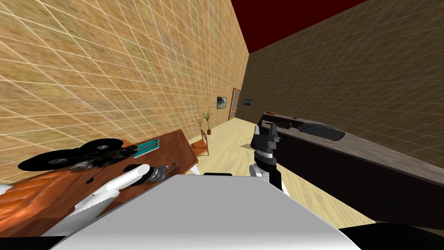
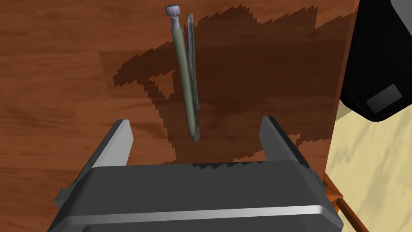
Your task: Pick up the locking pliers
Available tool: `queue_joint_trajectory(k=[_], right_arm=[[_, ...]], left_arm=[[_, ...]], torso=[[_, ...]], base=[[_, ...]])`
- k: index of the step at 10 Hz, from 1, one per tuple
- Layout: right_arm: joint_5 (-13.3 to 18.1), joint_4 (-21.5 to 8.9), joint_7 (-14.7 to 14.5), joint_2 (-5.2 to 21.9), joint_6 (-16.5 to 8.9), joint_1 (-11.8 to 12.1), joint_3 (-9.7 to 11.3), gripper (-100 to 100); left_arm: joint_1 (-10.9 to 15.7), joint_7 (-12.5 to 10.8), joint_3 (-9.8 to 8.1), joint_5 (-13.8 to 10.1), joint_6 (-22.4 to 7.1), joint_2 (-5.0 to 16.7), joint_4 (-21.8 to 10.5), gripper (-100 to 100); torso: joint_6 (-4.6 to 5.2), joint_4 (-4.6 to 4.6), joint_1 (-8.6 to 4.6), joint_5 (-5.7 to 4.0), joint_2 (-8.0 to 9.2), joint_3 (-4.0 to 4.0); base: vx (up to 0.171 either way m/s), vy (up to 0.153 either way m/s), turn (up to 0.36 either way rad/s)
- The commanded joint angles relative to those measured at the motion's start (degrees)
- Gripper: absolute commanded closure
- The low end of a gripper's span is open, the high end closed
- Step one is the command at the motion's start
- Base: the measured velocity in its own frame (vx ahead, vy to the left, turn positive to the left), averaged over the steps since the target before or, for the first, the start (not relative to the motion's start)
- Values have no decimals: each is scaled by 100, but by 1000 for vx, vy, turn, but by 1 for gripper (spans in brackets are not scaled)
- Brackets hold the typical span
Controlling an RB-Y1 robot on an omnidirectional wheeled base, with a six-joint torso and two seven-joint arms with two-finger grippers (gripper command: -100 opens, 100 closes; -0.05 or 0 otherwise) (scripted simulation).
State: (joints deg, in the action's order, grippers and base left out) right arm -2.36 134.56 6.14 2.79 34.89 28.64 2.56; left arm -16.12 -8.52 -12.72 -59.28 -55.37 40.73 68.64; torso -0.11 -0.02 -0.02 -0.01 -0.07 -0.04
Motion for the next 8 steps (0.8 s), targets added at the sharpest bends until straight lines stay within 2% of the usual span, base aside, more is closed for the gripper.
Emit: queue_joint_trajectory(k=[1, 5, 6, 7, 8], right_arm=[[0, 0, 0, 0, 0, 0, 0, 0], [0, 0, 0, 0, 0, 0, 0, 0], [0, 0, 0, 0, 0, 0, 0, 0], [0, 0, 0, 0, 0, 0, 0, 0], [0, 0, 0, 0, 0, 0, 0, 0]], left_arm=[[51, -4, -75, -125, -239, 40, -229, -100], [154, -14, -274, -452, -795, 196, -736, -100], [168, -15, -301, -500, -877, 225, -808, -100], [165, 1, -280, -469, -805, 203, -777, -100], [167, 2, -283, -474, -823, 205, -787, 0]], torso=[[0, 0, 0, 0, 0, 0], [2, 0, 1, 0, -2, -1], [1, 0, 2, 0, 0, 0], [1, 1, 1, 0, 2, 1], [-1, 2, 1, 0, 8, 4]], base=[[30, -13, -96], [39, -8, -150], [30, -5, -87], [13, -1, -14], [0, 0, 0]])
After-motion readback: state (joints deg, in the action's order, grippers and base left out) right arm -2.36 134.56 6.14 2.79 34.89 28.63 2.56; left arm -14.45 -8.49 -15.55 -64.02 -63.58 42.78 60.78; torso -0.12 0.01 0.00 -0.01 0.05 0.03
